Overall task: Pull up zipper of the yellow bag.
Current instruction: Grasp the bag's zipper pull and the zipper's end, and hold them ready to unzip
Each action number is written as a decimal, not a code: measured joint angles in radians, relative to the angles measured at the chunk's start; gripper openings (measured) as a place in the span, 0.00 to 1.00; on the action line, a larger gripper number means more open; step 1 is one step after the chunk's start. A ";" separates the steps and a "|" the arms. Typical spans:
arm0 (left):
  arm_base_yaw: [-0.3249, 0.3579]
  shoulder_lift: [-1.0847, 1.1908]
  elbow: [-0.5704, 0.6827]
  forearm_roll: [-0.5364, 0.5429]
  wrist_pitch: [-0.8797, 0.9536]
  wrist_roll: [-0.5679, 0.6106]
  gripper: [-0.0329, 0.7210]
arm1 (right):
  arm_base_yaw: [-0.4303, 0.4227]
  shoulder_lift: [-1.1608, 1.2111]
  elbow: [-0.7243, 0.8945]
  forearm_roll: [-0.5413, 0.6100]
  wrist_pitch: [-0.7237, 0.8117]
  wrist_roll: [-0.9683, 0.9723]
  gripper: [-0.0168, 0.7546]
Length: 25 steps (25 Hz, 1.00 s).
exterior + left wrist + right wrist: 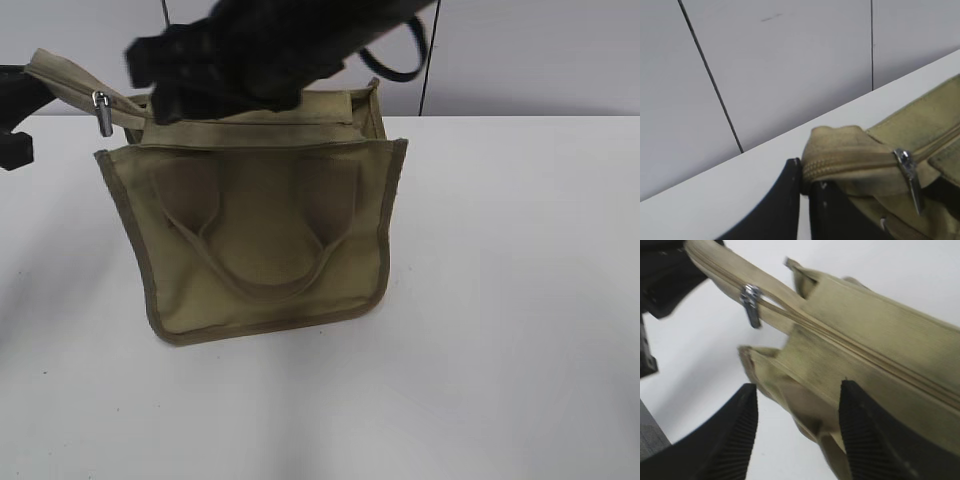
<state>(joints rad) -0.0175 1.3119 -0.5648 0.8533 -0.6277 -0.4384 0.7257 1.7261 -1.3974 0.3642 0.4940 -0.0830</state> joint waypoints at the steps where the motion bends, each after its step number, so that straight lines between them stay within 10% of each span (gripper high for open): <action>1: 0.000 0.000 0.000 0.000 0.000 -0.004 0.05 | 0.019 0.042 -0.044 0.004 0.000 0.013 0.56; 7: 0.000 0.000 0.000 0.002 0.004 -0.033 0.05 | 0.084 0.211 -0.265 0.020 -0.001 0.089 0.32; 25: 0.000 0.000 0.000 0.049 -0.006 -0.103 0.05 | 0.090 0.362 -0.323 0.058 -0.132 0.173 0.33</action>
<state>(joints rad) -0.0175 1.3119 -0.5648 0.9026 -0.6333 -0.5412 0.8152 2.0884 -1.7209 0.4220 0.3623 0.0896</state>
